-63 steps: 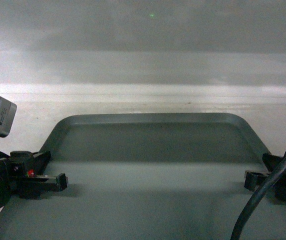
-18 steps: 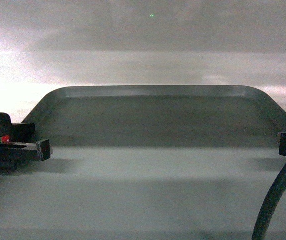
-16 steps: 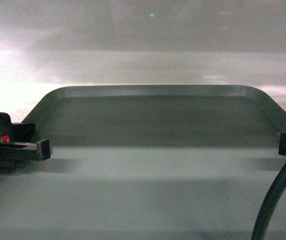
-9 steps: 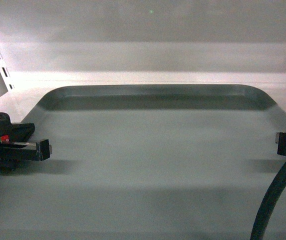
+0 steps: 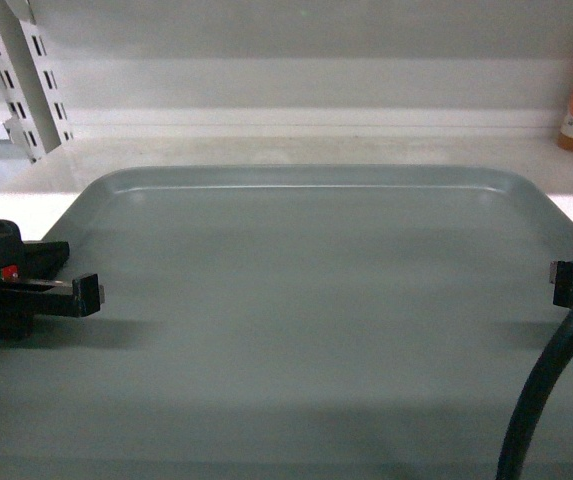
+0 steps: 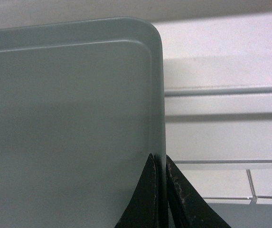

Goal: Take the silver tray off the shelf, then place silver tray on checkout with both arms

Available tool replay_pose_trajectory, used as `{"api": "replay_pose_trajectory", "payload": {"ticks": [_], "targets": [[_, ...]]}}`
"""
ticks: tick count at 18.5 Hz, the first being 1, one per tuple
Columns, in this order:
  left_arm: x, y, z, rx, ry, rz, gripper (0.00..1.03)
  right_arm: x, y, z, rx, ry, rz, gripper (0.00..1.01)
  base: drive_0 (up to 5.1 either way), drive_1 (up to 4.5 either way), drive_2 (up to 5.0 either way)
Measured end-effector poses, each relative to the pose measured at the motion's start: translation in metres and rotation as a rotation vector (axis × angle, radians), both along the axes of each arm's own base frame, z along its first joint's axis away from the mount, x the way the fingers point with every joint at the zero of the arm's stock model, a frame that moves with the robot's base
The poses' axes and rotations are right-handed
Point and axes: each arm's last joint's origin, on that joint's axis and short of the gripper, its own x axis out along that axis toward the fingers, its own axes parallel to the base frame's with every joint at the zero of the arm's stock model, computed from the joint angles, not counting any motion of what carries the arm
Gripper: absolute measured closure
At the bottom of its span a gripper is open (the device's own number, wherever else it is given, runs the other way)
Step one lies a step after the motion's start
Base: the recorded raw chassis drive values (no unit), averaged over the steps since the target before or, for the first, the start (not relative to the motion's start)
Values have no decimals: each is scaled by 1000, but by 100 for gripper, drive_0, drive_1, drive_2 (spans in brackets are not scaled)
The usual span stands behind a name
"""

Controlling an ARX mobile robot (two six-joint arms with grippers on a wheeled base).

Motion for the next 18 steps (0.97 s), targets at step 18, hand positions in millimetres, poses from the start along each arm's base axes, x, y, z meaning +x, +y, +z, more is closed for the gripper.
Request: {"api": "replay_pose_trajectory", "payload": {"ticks": [18], "targets": [[0,0,0,1,4,0,99,0,0,0,-1,2,-1,99,13,-420,446]]}}
